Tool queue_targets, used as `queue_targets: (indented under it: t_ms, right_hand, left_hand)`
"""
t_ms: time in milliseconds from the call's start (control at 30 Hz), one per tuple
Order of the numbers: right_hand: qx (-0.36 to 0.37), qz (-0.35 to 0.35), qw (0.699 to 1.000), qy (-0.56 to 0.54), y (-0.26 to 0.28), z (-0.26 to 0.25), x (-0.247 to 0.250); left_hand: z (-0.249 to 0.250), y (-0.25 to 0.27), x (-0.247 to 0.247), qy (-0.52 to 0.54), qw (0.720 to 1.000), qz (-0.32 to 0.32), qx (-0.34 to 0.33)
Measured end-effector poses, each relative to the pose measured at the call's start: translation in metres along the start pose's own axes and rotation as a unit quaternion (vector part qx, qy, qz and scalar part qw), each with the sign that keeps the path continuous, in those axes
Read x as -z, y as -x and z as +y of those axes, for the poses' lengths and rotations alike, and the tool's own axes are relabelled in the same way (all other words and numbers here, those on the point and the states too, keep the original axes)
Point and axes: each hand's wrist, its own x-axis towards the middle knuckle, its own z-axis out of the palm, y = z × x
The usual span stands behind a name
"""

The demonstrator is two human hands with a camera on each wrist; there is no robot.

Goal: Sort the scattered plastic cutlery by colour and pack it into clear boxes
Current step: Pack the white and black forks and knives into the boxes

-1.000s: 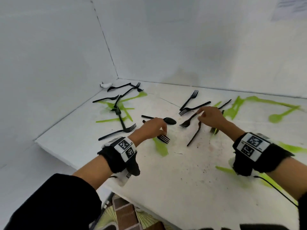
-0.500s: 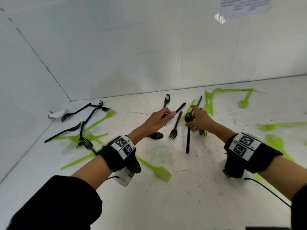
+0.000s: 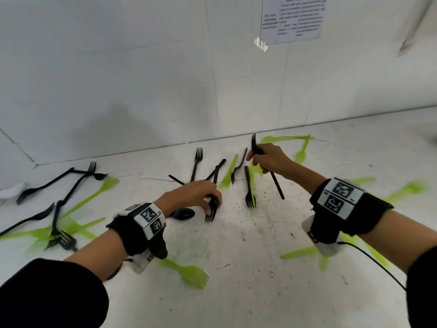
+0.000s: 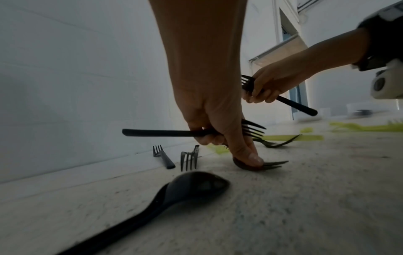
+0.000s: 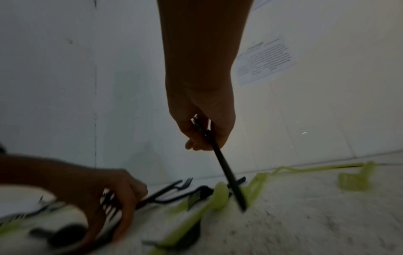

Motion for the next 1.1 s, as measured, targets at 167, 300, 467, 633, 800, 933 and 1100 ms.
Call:
queue_targets:
  t_ms: [167, 300, 467, 633, 800, 933, 1100]
  right_hand:
    - [0.15, -0.143, 0.937, 0.281, -0.01, 0.022, -0.018]
    - [0.197, -0.224, 0.863, 0.407, -0.019, 0.026, -0.02]
    - [0.229, -0.224, 0.815, 0.483, -0.022, 0.032, -0.012]
    - [0.215, -0.207, 0.834, 0.464, -0.025, 0.046, 0.002]
    - [0.185, -0.152, 0.914, 0.328, -0.028, 0.057, 0.003]
    - [0.206, -0.038, 0.956, 0.208, -0.031, 0.052, 0.0]
    - [0.211, 0.074, 0.971, 0.085, -0.035, 0.022, -0.003]
  left_hand:
    - [0.01, 0.002, 0.003, -0.079, 0.997, -0.01, 0.018]
    - [0.01, 0.004, 0.0, -0.066, 0.997, 0.007, 0.043]
    - [0.006, 0.012, 0.001, -0.044, 0.995, 0.012, 0.089]
    - [0.009, 0.02, 0.002, -0.068, 0.992, 0.022, 0.101]
    - [0.012, 0.015, 0.007, -0.085, 0.992, 0.049, 0.078]
    - [0.013, 0.012, 0.017, -0.053, 0.985, 0.15, 0.067]
    - [0.013, 0.012, 0.026, -0.026, 0.953, 0.297, 0.046]
